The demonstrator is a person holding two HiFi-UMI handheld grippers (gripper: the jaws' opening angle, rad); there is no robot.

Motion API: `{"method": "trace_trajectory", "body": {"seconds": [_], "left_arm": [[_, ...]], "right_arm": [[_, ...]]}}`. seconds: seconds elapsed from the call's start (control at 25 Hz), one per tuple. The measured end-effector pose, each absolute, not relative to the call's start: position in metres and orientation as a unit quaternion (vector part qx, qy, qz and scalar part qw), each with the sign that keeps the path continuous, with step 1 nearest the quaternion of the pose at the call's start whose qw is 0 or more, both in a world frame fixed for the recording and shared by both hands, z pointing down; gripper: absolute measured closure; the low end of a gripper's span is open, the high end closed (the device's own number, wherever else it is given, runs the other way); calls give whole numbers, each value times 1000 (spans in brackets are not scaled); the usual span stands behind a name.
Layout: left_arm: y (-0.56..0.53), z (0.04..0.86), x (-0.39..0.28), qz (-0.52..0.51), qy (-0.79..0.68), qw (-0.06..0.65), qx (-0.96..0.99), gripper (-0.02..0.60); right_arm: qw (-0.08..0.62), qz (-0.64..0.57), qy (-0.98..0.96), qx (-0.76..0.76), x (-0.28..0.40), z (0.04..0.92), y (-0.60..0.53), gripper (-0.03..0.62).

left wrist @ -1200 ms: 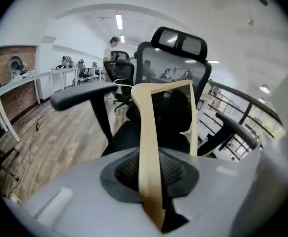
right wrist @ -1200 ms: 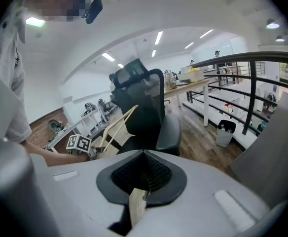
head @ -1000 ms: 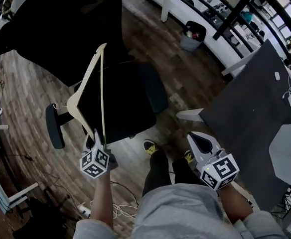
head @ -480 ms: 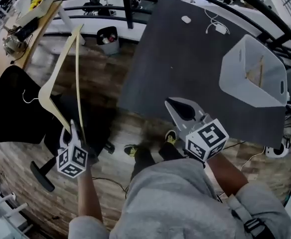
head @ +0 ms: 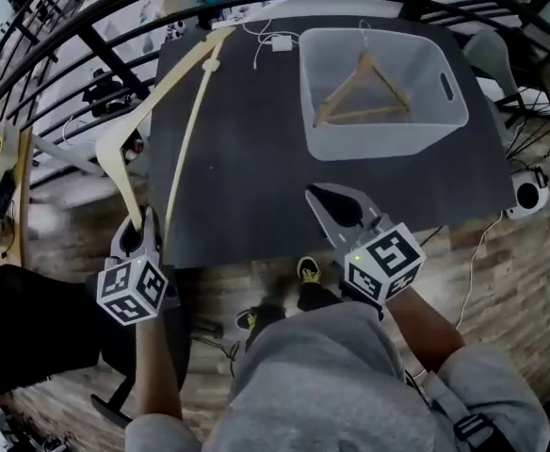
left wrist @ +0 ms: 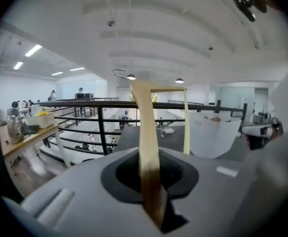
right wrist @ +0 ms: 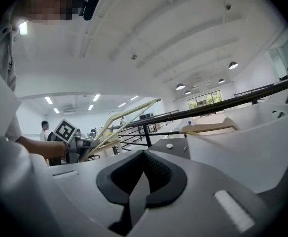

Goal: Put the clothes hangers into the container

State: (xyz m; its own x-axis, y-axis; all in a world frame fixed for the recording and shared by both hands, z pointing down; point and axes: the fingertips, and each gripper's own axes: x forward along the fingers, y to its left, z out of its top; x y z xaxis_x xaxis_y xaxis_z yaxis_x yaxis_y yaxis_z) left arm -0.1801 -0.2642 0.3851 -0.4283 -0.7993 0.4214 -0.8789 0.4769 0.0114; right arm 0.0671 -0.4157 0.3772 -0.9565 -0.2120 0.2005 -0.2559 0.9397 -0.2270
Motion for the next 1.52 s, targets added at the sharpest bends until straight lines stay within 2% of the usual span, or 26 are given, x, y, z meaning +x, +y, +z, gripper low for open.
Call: {"method": "trace_trajectory", "body": {"seconds": [0.24,0.44,0.6,0.8,0.96,1.08,1.24,1.32,1.36,1.52], "left_arm": [[-419,343,-88,154,-755,184,610,523],[-516,342,-21,306,-636,188,683,522],[-560,359,-9,436,-569,192,670,522],[-585,368,4,499,-525,207,658,517],[-586,387,12,560,-487,192,642,484],[-594,387,16,565,-490,175,641,472],[-609,366,25,534,-512,152,655,358],[-613,355,35,504,-514,149,677,262],[-614,348,38,486,-518,147,689,245],[-612,316,38,406,-566,107,710,244]], "right_arm": [[70,129,-975,169,137,377,-461,595],[50,137,-965,219,187,374,-488,595],[33,137,-955,261,215,369,-501,595],[18,135,-939,316,254,363,-521,595],[16,138,-927,349,282,366,-527,595],[18,136,-923,360,294,368,-531,595],[18,133,-922,363,304,361,-534,595],[18,131,-922,363,307,358,-534,595],[17,129,-922,364,307,356,-534,595],[11,124,-921,370,309,350,-537,595]]}}
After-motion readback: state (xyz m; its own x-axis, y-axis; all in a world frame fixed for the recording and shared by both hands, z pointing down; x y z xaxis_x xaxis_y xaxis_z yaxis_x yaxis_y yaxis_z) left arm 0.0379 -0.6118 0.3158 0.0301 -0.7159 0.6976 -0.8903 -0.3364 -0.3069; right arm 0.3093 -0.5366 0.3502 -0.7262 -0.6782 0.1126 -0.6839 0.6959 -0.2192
